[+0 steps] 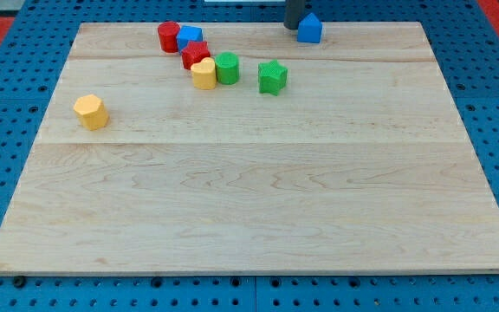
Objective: Place the green star below the blue triangle
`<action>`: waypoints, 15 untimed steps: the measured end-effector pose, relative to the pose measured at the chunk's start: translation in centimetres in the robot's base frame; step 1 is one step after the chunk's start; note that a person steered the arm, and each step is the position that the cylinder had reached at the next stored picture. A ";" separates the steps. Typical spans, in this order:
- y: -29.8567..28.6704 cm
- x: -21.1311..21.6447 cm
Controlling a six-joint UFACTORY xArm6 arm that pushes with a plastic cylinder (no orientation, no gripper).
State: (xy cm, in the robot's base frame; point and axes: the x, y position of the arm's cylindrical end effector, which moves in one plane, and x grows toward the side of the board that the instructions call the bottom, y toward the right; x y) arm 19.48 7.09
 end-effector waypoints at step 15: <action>-8.9 18.1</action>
State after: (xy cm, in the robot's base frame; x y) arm 37.63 -1.84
